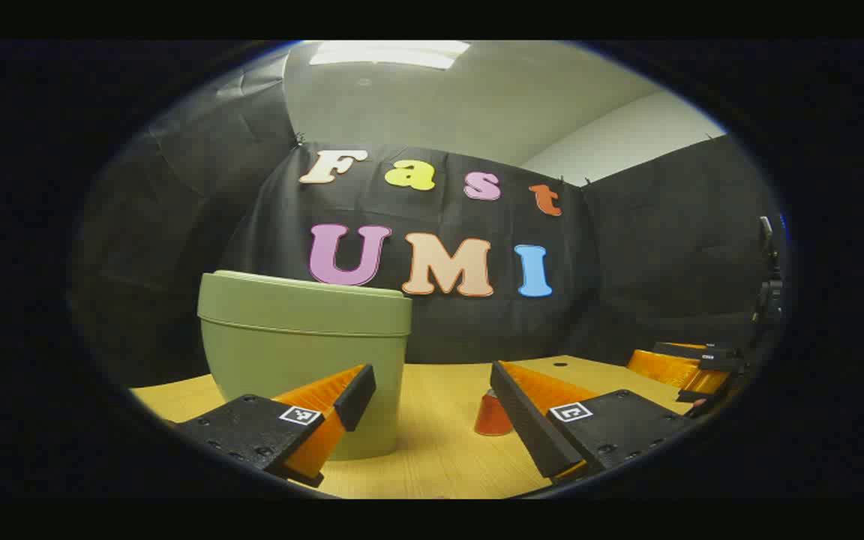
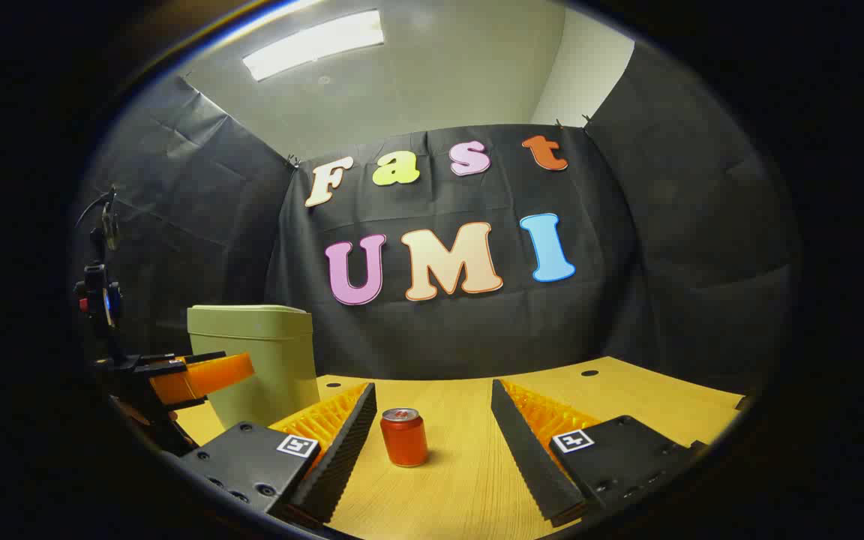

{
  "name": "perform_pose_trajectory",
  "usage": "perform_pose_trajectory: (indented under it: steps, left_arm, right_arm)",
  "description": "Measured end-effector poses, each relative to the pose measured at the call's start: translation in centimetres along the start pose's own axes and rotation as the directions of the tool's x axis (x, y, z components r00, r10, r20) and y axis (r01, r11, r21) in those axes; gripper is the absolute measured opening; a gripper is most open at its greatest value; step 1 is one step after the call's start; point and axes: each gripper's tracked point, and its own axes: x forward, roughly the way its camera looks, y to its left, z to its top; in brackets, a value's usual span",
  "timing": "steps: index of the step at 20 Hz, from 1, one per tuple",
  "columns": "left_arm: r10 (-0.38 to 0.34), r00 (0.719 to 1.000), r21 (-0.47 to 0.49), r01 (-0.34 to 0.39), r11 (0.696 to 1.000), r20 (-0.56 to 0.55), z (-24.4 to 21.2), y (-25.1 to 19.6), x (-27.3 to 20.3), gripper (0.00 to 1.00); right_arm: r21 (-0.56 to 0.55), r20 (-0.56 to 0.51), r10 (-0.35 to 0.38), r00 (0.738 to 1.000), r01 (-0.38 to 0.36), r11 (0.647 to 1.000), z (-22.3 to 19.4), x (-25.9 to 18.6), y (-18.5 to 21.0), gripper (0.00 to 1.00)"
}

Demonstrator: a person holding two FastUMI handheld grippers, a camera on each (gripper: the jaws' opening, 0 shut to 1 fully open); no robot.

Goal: Press the lid of the desktop garbage bin to open it, pick up the crumpled paper on the desktop and throw it into the bin, then pick up the pop can on the desktop and drop it into the bin, and finally close the garbage bin lid.

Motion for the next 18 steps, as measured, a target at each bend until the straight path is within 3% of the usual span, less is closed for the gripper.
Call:
perform_pose_trajectory:
  steps: [1, 13, 18]
  left_arm:
    - [0.0, 1.0, 0.0, 0.0, 1.0, 0.004, 0.13, -0.03, -0.02, 0.94]
    - [0.002, 1.0, 0.028, -0.002, 1.0, 0.02, 0.78, 0.11, -0.28, 0.97]
    - [0.011, 1.0, 0.031, -0.012, 0.999, 0.019, 0.86, 0.57, -0.24, 0.96]
  right_arm:
    - [0.0, -0.001, 0.0, 1.0, 0.0, 1.0, -0.01, 0.06, 0.01, 0.97]
    - [-0.009, -0.02, 0.009, 1.0, -0.009, 1.0, -0.75, 0.29, 0.48, 0.94]
    - [-0.009, -0.023, 0.007, 1.0, -0.007, 1.0, -0.81, 0.3, 0.49, 0.97]
